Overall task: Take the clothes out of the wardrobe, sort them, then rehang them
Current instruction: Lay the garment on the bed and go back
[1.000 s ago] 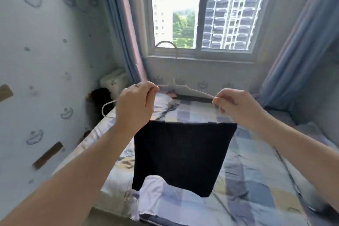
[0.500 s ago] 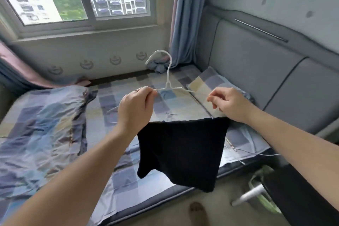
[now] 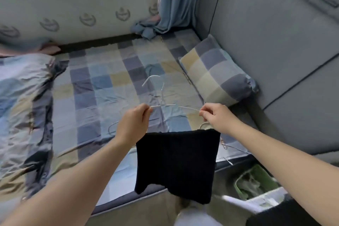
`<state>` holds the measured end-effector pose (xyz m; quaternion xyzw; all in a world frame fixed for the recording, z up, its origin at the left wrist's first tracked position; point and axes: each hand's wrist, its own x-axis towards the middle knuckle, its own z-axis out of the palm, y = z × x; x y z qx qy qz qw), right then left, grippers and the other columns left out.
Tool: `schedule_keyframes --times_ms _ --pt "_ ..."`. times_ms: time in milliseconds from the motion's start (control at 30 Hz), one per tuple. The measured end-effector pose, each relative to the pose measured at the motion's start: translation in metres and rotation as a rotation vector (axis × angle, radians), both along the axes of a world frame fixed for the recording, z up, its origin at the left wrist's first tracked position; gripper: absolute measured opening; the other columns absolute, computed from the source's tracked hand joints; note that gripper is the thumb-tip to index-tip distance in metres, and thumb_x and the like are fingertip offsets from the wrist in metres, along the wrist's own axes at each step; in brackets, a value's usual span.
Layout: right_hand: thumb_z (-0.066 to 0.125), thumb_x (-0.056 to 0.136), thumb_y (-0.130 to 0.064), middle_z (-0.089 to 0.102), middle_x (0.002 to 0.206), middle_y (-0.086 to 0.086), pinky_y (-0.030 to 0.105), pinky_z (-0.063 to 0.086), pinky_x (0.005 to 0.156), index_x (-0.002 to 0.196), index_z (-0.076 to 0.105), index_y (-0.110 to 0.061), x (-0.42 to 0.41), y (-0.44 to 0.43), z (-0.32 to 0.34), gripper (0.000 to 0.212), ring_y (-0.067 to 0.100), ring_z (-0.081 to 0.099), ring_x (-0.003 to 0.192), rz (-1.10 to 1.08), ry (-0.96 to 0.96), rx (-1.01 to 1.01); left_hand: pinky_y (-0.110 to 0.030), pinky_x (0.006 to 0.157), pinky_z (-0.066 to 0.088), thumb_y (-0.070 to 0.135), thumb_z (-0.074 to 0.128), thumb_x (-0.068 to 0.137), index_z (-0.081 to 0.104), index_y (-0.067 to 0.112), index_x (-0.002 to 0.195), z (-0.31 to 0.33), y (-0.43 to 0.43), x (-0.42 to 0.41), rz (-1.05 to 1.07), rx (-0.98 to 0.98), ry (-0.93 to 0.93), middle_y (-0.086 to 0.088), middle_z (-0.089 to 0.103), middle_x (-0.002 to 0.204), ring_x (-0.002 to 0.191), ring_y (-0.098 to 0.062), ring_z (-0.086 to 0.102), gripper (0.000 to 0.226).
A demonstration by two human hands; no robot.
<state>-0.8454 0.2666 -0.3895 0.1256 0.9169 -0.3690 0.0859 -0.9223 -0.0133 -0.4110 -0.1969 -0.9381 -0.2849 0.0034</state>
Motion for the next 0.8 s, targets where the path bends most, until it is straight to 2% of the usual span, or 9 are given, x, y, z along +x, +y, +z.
schedule_keyframes --times_ms 100,200,267,467,633,700,800 --pt "0.054 0.097 -0.025 0.067 0.081 0.000 0.039 0.051 0.079 0.088 0.066 -0.016 -0.042 0.024 -0.061 0.018 0.022 0.061 0.082 0.016 -0.093 0.015 -0.041 0.064 0.046 0.030 0.050 0.102 0.061 0.010 0.087 -0.051 0.030 -0.028 0.046 -0.047 -0.174 -0.008 0.064 0.077 0.074 -0.031 0.057 0.027" --pt "0.048 0.099 -0.029 0.066 0.084 0.001 0.041 0.051 0.079 0.090 0.062 -0.019 -0.078 0.042 -0.122 0.019 0.024 0.060 0.084 -0.031 -0.164 0.036 -0.037 0.062 0.038 0.032 0.048 0.103 0.056 0.016 0.085 -0.102 0.057 -0.058 0.089 -0.106 -0.264 -0.004 0.062 0.079 0.076 -0.029 0.056 0.026" --pt "0.046 0.099 -0.030 0.065 0.088 0.001 0.041 0.050 0.079 0.091 0.059 -0.021 -0.100 0.052 -0.161 0.018 0.025 0.058 0.087 -0.064 -0.177 0.087 -0.034 0.063 0.034 0.032 0.046 0.103 0.054 0.019 0.085 -0.133 0.074 -0.081 0.079 -0.134 -0.285 0.000 0.057 0.078 0.076 -0.027 0.053 0.024" --pt "0.040 0.101 -0.026 0.060 0.099 0.003 0.047 0.046 0.087 0.094 0.058 -0.020 -0.170 0.083 -0.271 0.020 0.030 0.054 0.096 -0.130 -0.144 0.191 -0.039 0.066 0.038 0.031 0.044 0.104 0.056 0.010 0.088 -0.230 0.118 -0.165 0.058 -0.180 -0.274 -0.006 0.062 0.084 0.080 -0.030 0.053 0.029" --pt "0.043 0.100 -0.024 0.059 0.102 0.001 0.046 0.048 0.088 0.099 0.059 -0.022 -0.235 0.106 -0.355 0.016 0.029 0.055 0.099 -0.200 -0.133 0.221 -0.043 0.076 0.046 0.031 0.040 0.106 0.059 0.007 0.097 -0.312 0.148 -0.236 0.038 -0.184 -0.293 -0.007 0.064 0.093 0.088 -0.032 0.056 0.031" --pt "0.045 0.098 -0.023 0.061 0.107 0.003 0.045 0.048 0.090 0.106 0.057 -0.023 -0.259 0.112 -0.387 0.015 0.029 0.055 0.103 -0.228 -0.134 0.210 -0.048 0.081 0.048 0.030 0.039 0.106 0.060 0.005 0.100 -0.344 0.156 -0.263 0.035 -0.184 -0.301 -0.011 0.066 0.098 0.092 -0.033 0.058 0.033" --pt "0.047 0.096 -0.021 0.061 0.111 0.000 0.035 0.041 0.088 0.117 0.055 -0.022 -0.288 0.119 -0.431 0.022 0.026 0.053 0.108 -0.215 -0.110 0.235 -0.050 0.084 0.048 0.029 0.039 0.106 0.060 0.002 0.101 -0.388 0.167 -0.299 0.066 -0.160 -0.319 -0.014 0.067 0.098 0.094 -0.034 0.058 0.034"
